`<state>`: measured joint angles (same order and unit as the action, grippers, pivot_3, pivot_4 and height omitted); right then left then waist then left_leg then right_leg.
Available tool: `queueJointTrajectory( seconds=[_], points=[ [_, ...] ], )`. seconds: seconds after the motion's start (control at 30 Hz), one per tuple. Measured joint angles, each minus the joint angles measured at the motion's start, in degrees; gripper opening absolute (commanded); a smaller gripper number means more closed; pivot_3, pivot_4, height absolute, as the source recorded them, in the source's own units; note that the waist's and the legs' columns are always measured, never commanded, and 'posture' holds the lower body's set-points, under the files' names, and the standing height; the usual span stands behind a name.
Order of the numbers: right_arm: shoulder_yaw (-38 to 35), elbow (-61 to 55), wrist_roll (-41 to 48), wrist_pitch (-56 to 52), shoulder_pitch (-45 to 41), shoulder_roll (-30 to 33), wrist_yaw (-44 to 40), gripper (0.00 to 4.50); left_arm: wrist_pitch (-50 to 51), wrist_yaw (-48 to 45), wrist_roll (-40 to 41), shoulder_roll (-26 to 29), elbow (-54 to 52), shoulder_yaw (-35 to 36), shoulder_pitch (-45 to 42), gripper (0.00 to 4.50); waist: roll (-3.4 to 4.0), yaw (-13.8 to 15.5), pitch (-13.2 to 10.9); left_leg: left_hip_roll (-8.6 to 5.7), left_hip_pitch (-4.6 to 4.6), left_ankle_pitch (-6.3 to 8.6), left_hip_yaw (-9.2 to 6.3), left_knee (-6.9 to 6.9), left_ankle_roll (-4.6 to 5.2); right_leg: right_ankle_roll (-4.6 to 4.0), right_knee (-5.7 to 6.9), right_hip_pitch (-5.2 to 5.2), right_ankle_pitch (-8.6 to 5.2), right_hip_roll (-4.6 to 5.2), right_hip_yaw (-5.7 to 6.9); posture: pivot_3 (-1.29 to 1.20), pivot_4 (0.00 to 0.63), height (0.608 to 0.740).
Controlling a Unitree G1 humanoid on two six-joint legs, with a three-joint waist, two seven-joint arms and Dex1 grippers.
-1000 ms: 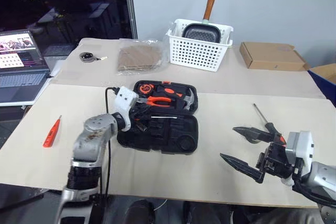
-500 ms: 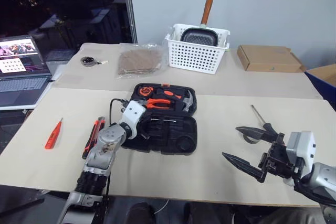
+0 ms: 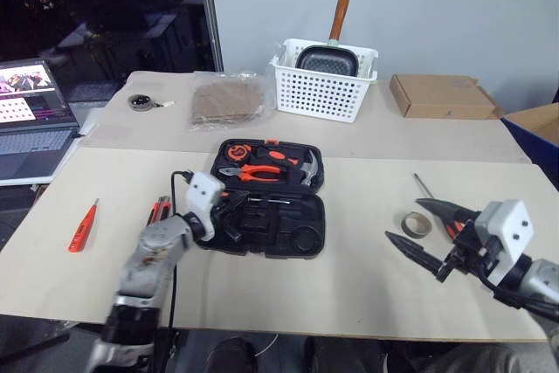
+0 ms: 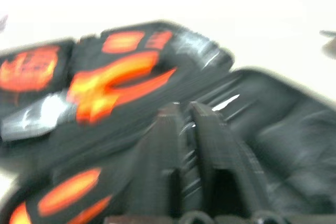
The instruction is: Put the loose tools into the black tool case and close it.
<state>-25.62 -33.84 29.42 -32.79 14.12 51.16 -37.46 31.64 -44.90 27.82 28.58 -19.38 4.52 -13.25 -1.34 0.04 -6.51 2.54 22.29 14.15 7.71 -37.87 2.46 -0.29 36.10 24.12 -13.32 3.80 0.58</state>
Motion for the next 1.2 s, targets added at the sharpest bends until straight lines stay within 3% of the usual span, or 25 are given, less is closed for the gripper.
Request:
queueJointTrajectory(
  seconds=[0.17,0.27,0.37,0.6,0.83,1.2],
  points=[
    [0.7,9.6,-2.4,-9.8,-8.6,8.4,1.0,4.5,9.3,-5.9,11.0,8.1,-10.0,0.1,-1.6,3.44,0.04,0.5,-0.1,-0.21,0.03,0.14,0.04,-0.01,0.17,0.16,-0.07,0.0,-0.11,0.06,-0.01,0.0,0.15,0.74],
    [3.5,14.9,-2.5,-16.3,-14.6,15.1,-0.5,4.5,13.4,-6.0,15.6,10.0,-13.8,-0.3,-4.8,4.45,0.04,0.6,-0.1,-0.27,-0.01,0.14,0.0,-0.02,0.18,0.18,-0.1,-0.05,-0.1,0.05,-0.02,0.0,0.15,0.74],
    [12.5,22.0,-5.1,-21.7,-23.1,20.4,-1.8,4.5,17.1,-3.7,19.4,9.6,-15.2,-1.3,-8.8,4.45,0.0,0.5,-0.1,-0.3,0.01,0.13,-0.02,-0.02,0.2,0.17,-0.13,-0.04,-0.1,0.04,-0.05,0.0,0.15,0.74],
    [29.0,33.0,-13.6,-20.9,-33.7,21.5,-6.7,4.5,19.9,0.9,21.8,8.2,-15.8,-3.5,-12.3,4.45,0.03,0.2,-0.2,-0.43,0.13,0.18,-0.02,0.0,0.27,0.35,-0.12,0.08,-0.22,0.09,-0.14,0.0,0.15,0.74],
    [27.2,32.2,-14.1,-20.1,-31.4,21.0,-8.1,4.5,18.5,2.1,19.7,7.7,-13.1,-4.3,-13.8,4.45,0.04,0.5,-0.2,-0.64,0.14,0.22,-0.02,-0.01,0.34,0.56,-0.12,-0.01,-0.33,0.39,-0.05,0.0,0.15,0.74],
    [28.7,45.1,-17.5,-16.6,-32.9,12.4,-8.3,4.5,15.5,0.8,17.0,6.1,-9.9,-6.1,-15.2,4.45,0.04,0.3,-0.2,-0.72,0.05,0.24,0.01,-0.06,0.38,0.65,-0.07,-0.08,-0.29,0.45,-0.08,0.0,0.15,0.74]
  ],
)
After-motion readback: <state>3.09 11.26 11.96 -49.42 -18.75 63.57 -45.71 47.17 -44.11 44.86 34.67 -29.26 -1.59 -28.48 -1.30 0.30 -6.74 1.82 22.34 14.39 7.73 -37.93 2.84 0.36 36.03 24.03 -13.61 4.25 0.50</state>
